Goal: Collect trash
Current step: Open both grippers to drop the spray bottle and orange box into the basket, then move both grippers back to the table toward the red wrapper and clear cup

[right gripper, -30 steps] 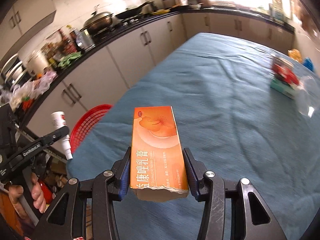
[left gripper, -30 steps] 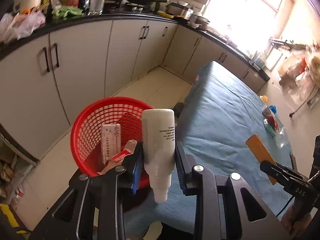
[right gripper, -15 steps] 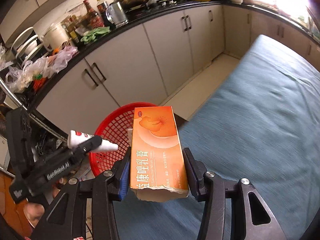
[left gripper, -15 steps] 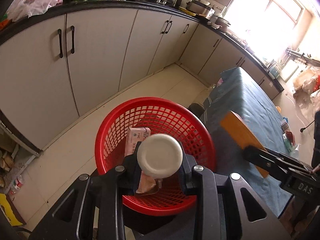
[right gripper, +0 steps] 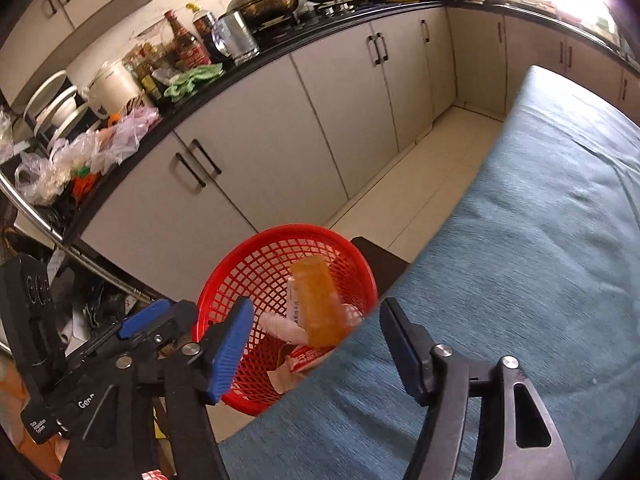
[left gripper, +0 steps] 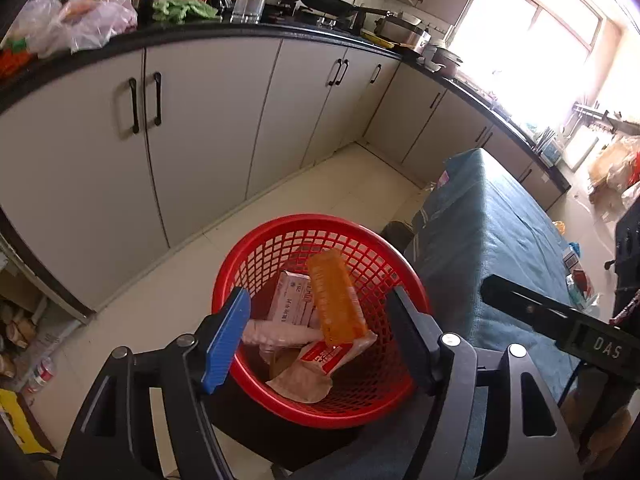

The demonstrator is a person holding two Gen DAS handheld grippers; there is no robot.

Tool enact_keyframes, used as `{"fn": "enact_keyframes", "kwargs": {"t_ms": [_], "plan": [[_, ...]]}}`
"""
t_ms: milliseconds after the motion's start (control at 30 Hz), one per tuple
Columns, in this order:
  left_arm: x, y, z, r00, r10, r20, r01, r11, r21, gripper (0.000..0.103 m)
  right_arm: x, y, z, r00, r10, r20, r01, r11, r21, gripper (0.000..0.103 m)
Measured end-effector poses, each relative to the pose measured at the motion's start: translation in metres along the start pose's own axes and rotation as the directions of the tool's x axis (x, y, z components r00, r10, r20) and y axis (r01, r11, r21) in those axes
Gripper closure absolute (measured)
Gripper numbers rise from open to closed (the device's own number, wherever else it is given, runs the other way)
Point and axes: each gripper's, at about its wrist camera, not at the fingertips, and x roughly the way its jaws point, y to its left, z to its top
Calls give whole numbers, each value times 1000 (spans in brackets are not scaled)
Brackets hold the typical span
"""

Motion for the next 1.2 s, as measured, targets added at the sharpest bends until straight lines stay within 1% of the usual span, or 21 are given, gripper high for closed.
{"fn": "enact_keyframes", "kwargs": {"t_ms": [167, 367, 567, 700, 867, 1200], "plan": [[-14, -16, -3, 997, 67, 42, -70, 996, 62, 28, -24, -10, -11, 999, -32, 34, 31, 999, 8, 27], [-27, -40, -11, 989, 125, 84, -136, 980, 145, 27, -51, -24, -29, 996, -61, 58, 60, 998, 24, 26], [-43, -68, -22, 977, 172, 130, -198, 954, 226, 24, -75, -42, -44, 994, -78, 82, 73, 995, 62, 24], [-52, -86, -29, 963, 212, 169, -253, 926, 282, 22, -92, -55, -55, 991, -90, 99, 81, 993, 89, 24], [-61, -105, -37, 959, 214, 184, -265, 909, 323, 22, -116, -72, -69, 986, -109, 127, 93, 988, 127, 23], [-68, -140, -48, 967, 191, 170, -243, 891, 383, 21, -159, -117, -98, 974, -151, 171, 112, 969, 219, 22]]}}
